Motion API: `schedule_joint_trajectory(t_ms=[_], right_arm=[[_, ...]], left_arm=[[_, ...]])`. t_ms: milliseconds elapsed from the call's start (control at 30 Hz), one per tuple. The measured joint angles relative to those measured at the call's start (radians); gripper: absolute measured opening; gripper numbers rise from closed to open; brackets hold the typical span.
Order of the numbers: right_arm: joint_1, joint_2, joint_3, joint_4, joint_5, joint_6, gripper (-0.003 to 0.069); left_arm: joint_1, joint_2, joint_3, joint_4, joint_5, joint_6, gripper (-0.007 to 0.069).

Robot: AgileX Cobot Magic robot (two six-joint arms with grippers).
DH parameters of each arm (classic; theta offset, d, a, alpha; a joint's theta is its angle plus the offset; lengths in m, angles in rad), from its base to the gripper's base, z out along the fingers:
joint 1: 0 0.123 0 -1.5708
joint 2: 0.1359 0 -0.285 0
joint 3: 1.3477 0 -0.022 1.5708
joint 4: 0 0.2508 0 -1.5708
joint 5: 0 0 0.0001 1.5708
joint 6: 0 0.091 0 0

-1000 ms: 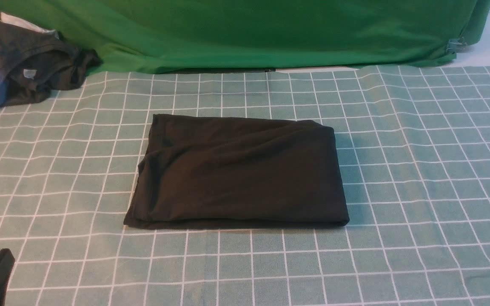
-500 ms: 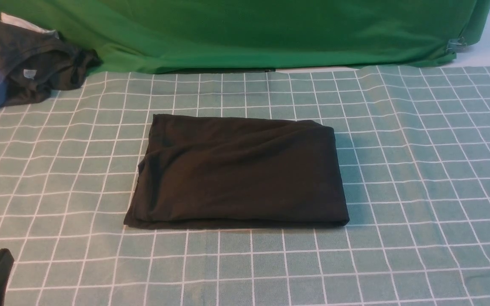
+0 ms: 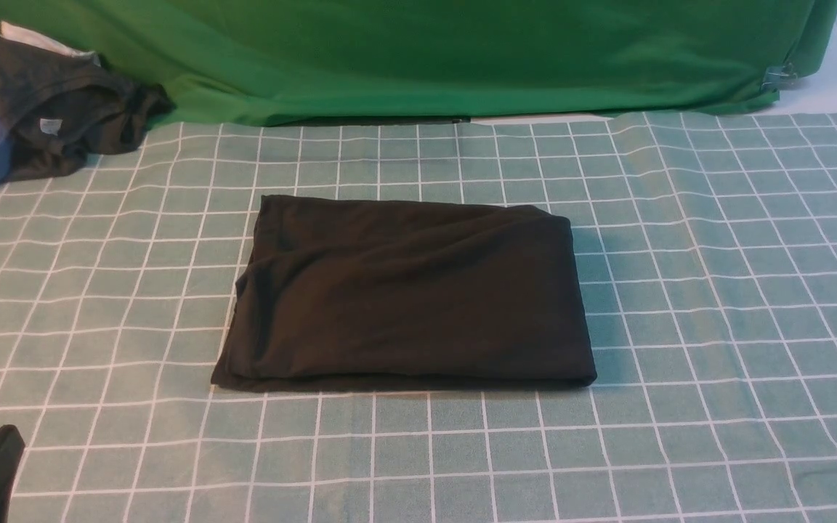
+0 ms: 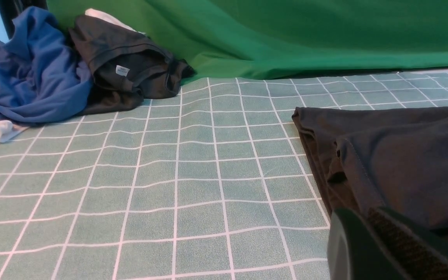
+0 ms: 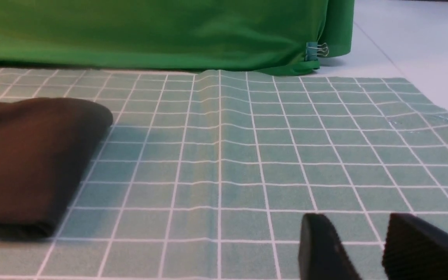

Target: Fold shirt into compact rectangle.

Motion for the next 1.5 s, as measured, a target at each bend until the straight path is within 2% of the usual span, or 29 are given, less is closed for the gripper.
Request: schedule_joint_trajectory(t_ms=[167, 1500], right_arm=[[0.001, 0.000, 0.000, -0.002, 0.000, -0.035, 0.0239], [0.001, 0.000, 0.000, -0.003, -0.004, -0.037, 0.0239]], left_arm=[[0.000, 0.000, 0.000, 0.000, 0.000, 0.000, 0.0013], [0.000, 0.000, 0.000, 0.000, 0.000, 0.000, 0.0015]])
